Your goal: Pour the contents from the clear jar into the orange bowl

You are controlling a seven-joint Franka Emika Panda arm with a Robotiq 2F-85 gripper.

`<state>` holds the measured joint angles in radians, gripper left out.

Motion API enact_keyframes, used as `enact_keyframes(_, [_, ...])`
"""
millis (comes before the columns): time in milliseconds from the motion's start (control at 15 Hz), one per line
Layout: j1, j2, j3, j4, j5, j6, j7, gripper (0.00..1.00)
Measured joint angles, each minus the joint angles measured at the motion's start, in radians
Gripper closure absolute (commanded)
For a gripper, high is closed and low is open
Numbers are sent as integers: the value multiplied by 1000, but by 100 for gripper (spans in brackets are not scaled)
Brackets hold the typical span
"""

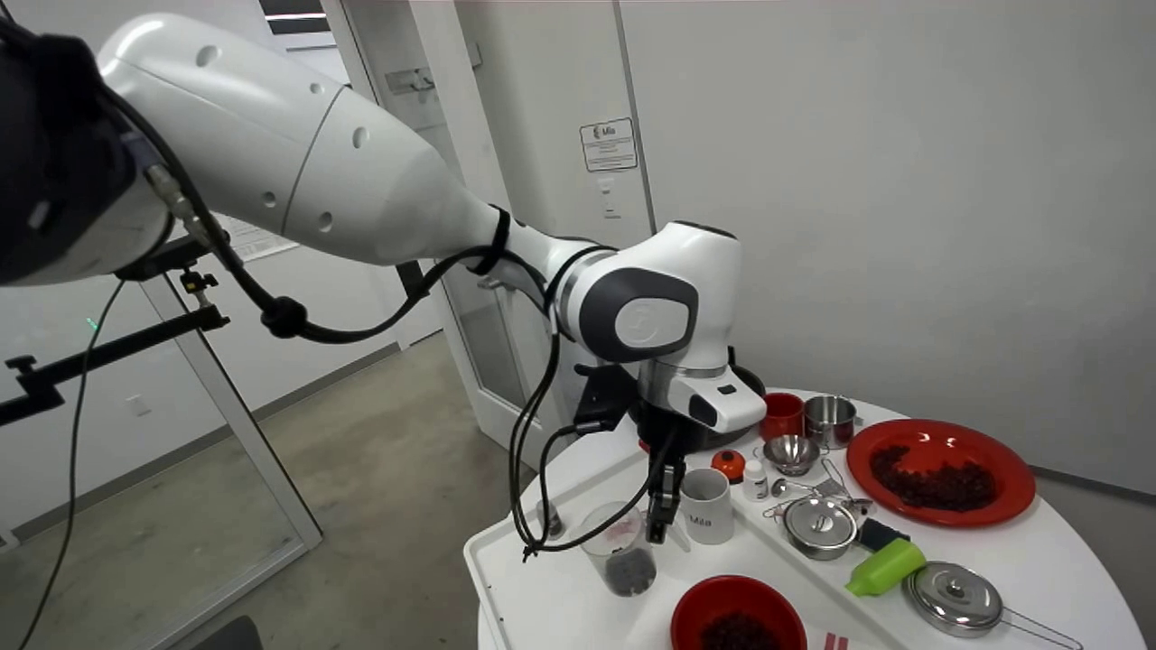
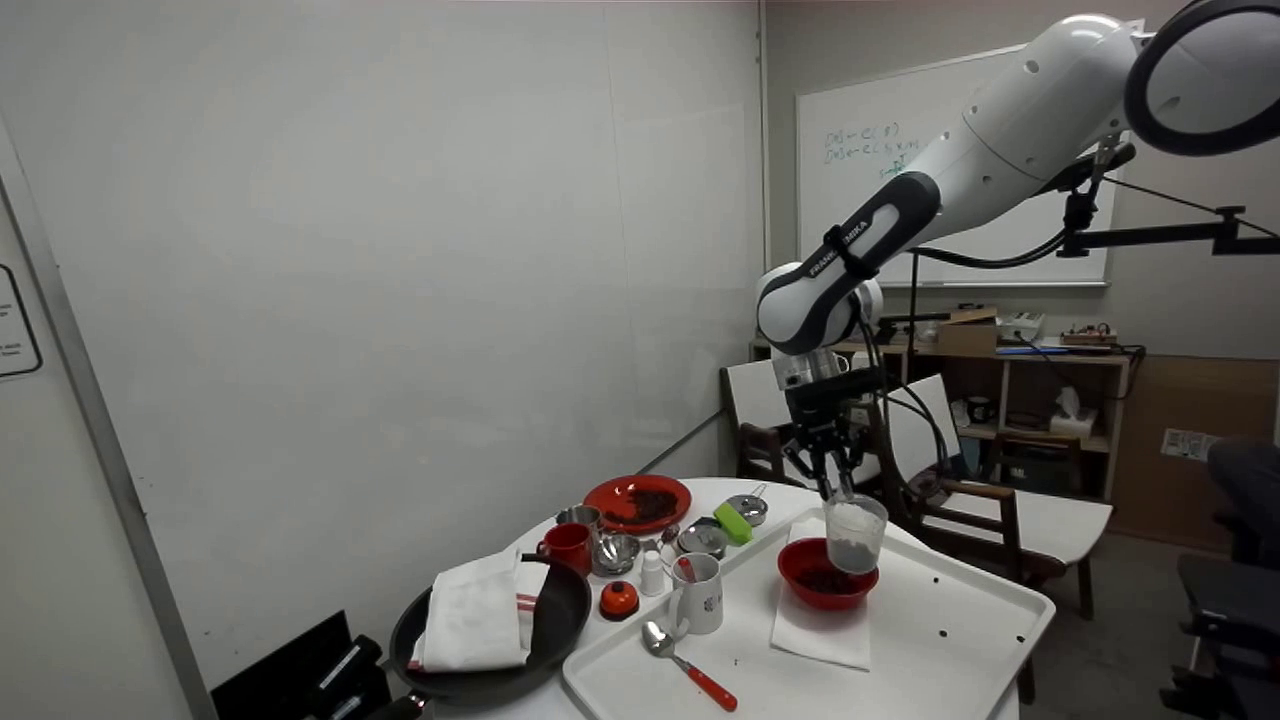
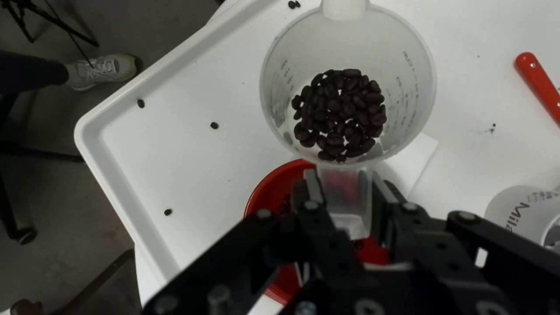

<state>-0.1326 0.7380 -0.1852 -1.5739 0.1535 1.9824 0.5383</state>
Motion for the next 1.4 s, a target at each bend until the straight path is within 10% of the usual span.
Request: enact_keyframes(1400, [-157,-6,-128,24,35,113,308,88])
